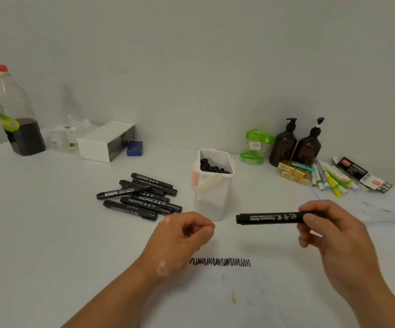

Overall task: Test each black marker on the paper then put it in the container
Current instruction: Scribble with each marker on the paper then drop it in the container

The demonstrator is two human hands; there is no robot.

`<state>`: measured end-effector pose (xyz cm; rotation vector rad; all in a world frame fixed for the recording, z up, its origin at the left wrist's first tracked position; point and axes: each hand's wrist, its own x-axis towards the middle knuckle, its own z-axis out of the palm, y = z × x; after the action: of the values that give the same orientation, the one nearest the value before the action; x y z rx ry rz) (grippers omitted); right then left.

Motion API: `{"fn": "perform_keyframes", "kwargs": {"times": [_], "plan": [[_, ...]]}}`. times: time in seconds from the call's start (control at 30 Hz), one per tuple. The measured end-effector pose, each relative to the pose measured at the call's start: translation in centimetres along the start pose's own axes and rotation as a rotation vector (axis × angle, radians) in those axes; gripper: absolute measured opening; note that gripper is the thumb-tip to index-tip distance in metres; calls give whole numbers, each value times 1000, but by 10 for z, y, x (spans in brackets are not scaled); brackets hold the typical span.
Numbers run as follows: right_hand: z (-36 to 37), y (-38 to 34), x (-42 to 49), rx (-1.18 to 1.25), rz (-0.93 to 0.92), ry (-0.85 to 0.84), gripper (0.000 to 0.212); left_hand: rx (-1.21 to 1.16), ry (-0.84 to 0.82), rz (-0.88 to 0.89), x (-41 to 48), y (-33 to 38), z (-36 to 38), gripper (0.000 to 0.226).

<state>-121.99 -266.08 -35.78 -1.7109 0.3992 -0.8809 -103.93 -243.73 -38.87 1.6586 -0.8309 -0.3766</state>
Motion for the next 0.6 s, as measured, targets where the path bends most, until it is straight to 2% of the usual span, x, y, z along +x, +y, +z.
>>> {"fn": "perform_keyframes", "kwargs": {"times": [0.07, 0.17, 0.27, 0.37, 0.43, 0.6], "plan": [[-2, -17, 10, -15, -32, 86, 31, -42, 39, -25, 2, 0, -1, 12], [7, -59, 29, -106, -160, 123, 12, -69, 66, -39, 4, 1, -2, 14], [23, -97, 54, -355, -288, 85, 9, -73, 77, -51, 4, 0, -3, 14], [45, -121, 84, -538, -339, 36, 4, -69, 92, -71, 5, -1, -4, 13], [62, -131, 102, -714, -377, 5, 9, -67, 104, -81, 7, -2, -5, 13], [100, -132, 137, -918, -295, -138, 10, -75, 104, -89, 8, -1, -4, 13]]}}
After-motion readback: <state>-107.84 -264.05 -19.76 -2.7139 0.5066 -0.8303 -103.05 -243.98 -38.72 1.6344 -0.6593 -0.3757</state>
